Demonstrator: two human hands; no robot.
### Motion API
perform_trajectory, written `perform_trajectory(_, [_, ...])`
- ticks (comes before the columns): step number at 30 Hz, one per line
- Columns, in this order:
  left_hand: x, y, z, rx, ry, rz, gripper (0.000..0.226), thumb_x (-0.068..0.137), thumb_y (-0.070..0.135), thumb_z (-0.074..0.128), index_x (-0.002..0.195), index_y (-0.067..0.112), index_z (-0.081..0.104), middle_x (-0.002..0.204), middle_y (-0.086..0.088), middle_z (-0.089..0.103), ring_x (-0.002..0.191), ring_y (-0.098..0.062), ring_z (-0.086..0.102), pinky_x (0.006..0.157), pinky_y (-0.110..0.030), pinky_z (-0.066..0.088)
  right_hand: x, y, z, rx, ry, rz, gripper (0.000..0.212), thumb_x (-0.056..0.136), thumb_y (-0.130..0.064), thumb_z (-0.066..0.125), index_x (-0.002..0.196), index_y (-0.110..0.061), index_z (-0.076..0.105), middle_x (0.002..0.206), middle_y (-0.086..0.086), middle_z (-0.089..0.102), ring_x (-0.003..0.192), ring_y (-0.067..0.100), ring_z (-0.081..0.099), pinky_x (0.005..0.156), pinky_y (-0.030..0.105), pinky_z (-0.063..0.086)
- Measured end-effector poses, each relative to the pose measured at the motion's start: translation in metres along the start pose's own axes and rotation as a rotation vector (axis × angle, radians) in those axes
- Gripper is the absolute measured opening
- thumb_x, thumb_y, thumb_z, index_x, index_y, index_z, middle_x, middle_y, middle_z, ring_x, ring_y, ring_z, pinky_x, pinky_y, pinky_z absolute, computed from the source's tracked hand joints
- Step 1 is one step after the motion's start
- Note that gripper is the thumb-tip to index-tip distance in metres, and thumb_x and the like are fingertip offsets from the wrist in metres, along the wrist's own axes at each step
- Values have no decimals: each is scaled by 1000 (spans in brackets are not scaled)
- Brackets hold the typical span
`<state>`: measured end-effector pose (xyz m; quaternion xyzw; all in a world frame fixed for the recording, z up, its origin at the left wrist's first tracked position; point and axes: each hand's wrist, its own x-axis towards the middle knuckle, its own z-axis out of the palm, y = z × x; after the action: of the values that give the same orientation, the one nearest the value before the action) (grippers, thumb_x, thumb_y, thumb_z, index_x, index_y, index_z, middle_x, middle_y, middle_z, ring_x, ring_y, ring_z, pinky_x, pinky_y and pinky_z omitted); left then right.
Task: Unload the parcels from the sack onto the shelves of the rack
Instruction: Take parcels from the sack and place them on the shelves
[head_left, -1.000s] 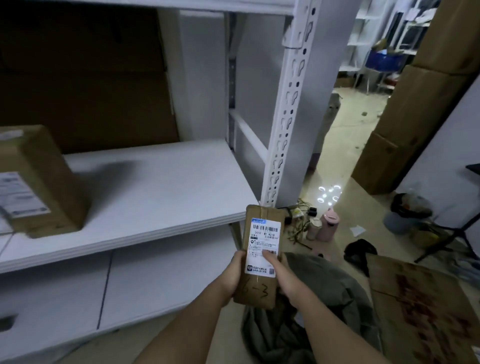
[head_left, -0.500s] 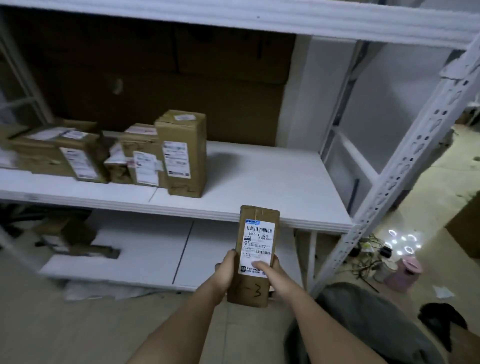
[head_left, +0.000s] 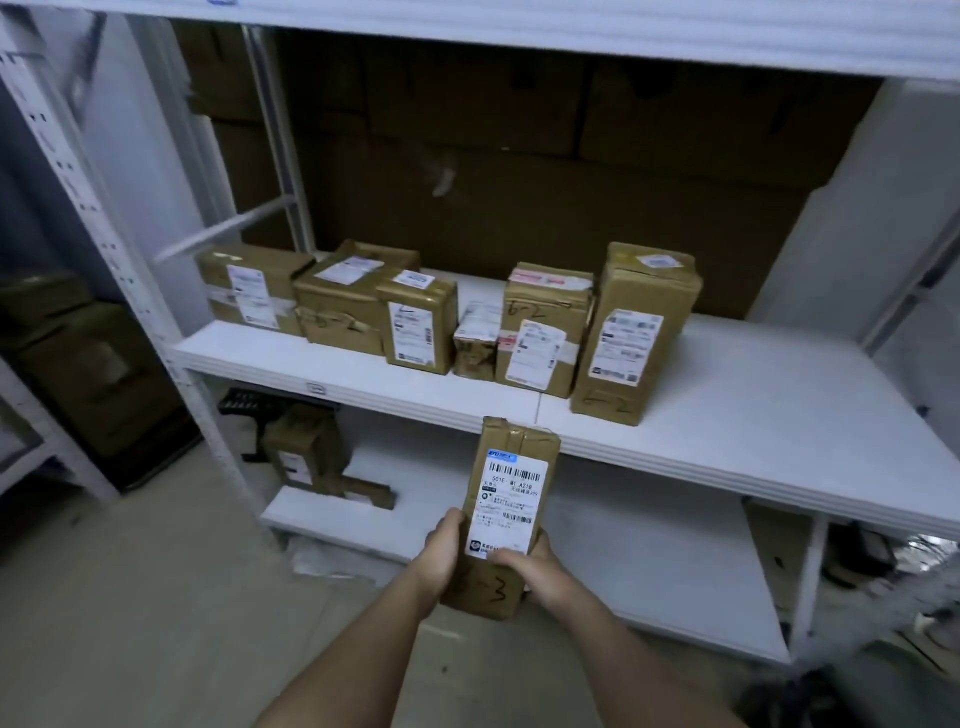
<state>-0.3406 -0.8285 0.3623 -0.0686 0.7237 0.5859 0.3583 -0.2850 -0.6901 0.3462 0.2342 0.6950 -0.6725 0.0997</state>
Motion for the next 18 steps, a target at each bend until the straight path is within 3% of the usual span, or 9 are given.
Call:
perform_trajectory(2, [8, -3, -35, 1, 25, -29, 47, 95, 45, 24, 106, 24, 66, 113, -6, 66, 103, -19, 61, 80, -29, 46, 22, 0, 32, -9, -26, -7, 55, 76, -6, 75, 122, -21, 48, 116, -6, 64, 103, 8, 62, 87, 23, 51])
perform_trajectory(5, [39, -23, -80, 65, 46, -41, 50, 76, 68, 33, 112, 46, 61, 122, -2, 58, 111, -20, 56, 93, -38, 46, 67, 18, 62, -63, -84, -22, 96, 53, -31, 81, 139, -20, 40, 125, -7, 64, 112, 10, 61, 99, 34, 49])
perform_trajectory(7, [53, -27, -105, 107, 36, -55, 44, 76, 60, 42, 117, 52, 55, 128, -2, 54, 117, -21, 51, 100, -42, 42, 87, 17, 83, -93, -100, -1, 100, 50, -31, 80, 139, -19, 37, 125, -6, 62, 113, 11, 61, 98, 33, 50])
perform_trajectory(11, [64, -16, -141, 76, 62, -66, 45, 94, 25, 44, 137, 37, 40, 136, -4, 49, 114, -18, 49, 86, -31, 40, 120, 11, 119, -125, -119, 27, 86, 61, -13, 80, 134, -21, 35, 125, -5, 59, 117, 18, 58, 94, 30, 49])
perform_trajectory(15, [108, -20, -174, 177, 64, -103, 62, 89, 32, 50, 146, 37, 28, 145, -7, 40, 127, -26, 44, 104, -39, 37, 185, 43, 139, -113, -140, 15, 102, 50, -29, 82, 140, -20, 36, 129, -6, 60, 117, 14, 59, 98, 39, 51])
perform_trajectory(18, [147, -26, -192, 194, 40, -117, 76, 77, 28, 55, 148, 31, 28, 142, -7, 46, 125, -25, 49, 107, -40, 40, 222, 60, 154, -111, -124, 14, 106, 49, -32, 87, 141, -20, 35, 131, -5, 60, 119, 14, 59, 96, 40, 53])
